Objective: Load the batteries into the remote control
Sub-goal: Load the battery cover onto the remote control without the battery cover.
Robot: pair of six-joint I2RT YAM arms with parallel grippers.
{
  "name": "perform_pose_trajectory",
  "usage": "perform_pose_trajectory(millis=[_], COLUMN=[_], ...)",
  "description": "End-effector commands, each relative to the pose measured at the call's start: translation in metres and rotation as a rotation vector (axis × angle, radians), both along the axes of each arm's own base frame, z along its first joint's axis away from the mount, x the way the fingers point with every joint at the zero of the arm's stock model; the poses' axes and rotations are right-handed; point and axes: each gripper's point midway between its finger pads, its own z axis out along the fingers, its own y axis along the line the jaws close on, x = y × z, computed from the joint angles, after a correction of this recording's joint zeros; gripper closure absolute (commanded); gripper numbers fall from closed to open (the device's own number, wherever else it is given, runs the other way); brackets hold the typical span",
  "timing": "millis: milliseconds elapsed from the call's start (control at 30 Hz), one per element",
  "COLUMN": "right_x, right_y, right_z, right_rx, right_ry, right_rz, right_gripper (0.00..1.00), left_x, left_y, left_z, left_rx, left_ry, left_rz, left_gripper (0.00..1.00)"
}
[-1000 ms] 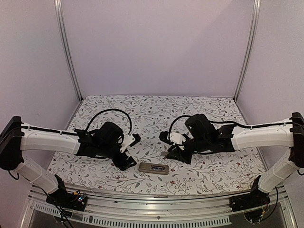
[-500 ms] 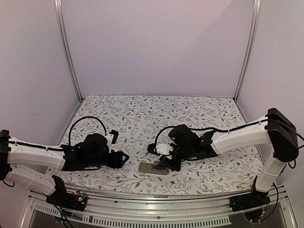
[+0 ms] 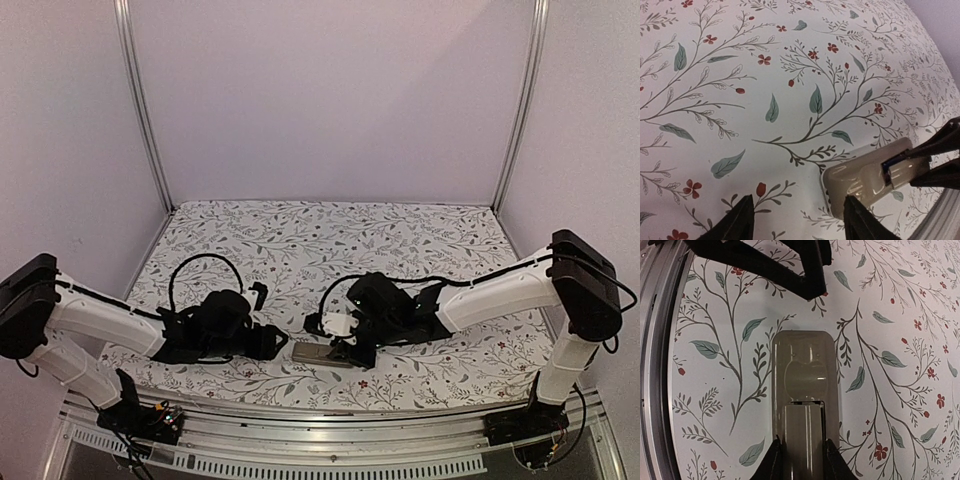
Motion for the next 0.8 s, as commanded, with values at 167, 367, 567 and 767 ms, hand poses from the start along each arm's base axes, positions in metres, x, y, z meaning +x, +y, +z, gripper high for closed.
perform_pose_trajectory(millis=[167,367,567,767], right_x=[-0.0013,-0.0006,0.0000,0.0031], right_y=[-0.0045,-0.0029,-0.0032,-0.0025], right_z=[-0.0142,-0.0146,-0.0193,-0.0204], right_rx=[-0.044,-0.047,-0.072,-0.080], right_ry=[0.006,0.010,0.005,0.006], right_rz=[0.006,0.004,0.018,0.004], right_gripper=[1.00,1.00,1.00,1.00], left_x=[-0.0005,0.0004,-0.0005,-0.0010], left_y=[-0.0215,-0.0205,-0.0193,-0.0220], left_z=[0.0068,0.0053,0.0043,0.0030], left_rx=[-0.035,-0.017,-0.010,-0.008], left_ry=[-0.006,-0.006,-0.006,-0.002], left_rz=[-0.045,-0.038,-0.040,-0.051], left_gripper=[0.39,0.40,0.40,0.40])
